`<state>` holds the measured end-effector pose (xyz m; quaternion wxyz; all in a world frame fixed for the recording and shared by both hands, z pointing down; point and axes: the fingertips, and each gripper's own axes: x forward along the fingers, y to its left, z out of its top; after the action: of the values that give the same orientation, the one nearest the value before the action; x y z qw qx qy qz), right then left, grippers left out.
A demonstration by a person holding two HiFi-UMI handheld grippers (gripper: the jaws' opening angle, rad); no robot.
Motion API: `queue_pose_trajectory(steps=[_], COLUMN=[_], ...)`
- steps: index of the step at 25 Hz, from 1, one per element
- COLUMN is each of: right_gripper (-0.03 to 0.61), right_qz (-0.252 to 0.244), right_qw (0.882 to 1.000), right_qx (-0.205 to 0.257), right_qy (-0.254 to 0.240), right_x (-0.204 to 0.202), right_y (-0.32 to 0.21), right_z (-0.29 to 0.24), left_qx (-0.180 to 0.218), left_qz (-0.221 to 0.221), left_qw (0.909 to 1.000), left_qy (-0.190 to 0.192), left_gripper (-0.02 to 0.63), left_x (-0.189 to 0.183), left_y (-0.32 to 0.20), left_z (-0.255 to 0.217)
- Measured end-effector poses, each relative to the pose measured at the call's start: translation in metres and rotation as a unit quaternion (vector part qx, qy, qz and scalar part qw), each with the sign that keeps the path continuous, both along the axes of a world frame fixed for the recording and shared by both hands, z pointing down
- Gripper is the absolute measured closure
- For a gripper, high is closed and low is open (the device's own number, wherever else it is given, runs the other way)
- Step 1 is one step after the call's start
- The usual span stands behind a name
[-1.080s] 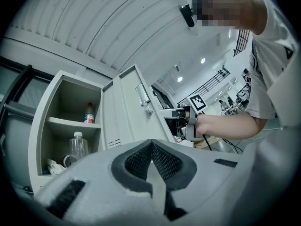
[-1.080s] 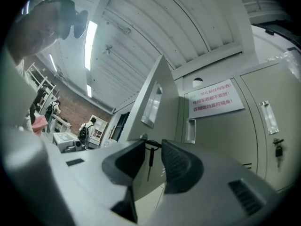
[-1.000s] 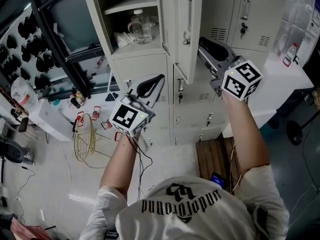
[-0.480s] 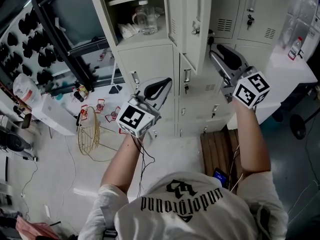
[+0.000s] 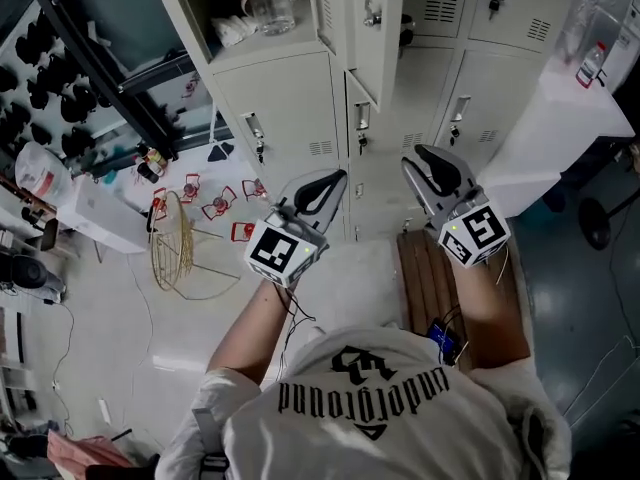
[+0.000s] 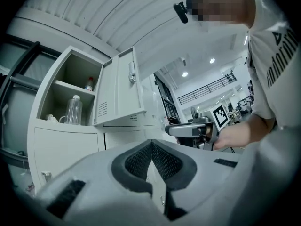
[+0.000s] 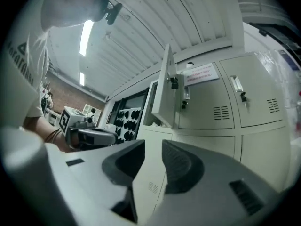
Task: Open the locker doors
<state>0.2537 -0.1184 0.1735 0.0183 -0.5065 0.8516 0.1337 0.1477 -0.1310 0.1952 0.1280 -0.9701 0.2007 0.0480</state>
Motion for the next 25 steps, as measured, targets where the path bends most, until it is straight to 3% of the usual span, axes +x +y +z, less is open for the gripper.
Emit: queue_pose_trajectory(steps=[6, 15, 25], right_gripper=[0.471, 0.472, 0.437], right_qz=[-0.027, -0.070, -0.100], right_qw=[1.000, 0.997, 0.992], right_qx=[-0.008, -0.043, -0.074], right_qy=[0.010, -0.015, -0.018], right_x=[-0.004, 0.031, 0.047], right_y=[0.031, 0.064, 0.034], right_z=[0.033, 0.075, 0.100], left_qx=[-0.025, -0.050, -0.054], left_qz=[-0.017, -0.066, -0.112], left_qw=[0.9995, 0.9965, 0.9922], left_qy=[0.007, 0.014, 0.007], left_gripper=[0.607, 0.607, 0.607], left_x=[0.020, 0.052, 0.060], left_y=[0.022, 0.045, 0.031], left_z=[0.030, 0.059, 0.069])
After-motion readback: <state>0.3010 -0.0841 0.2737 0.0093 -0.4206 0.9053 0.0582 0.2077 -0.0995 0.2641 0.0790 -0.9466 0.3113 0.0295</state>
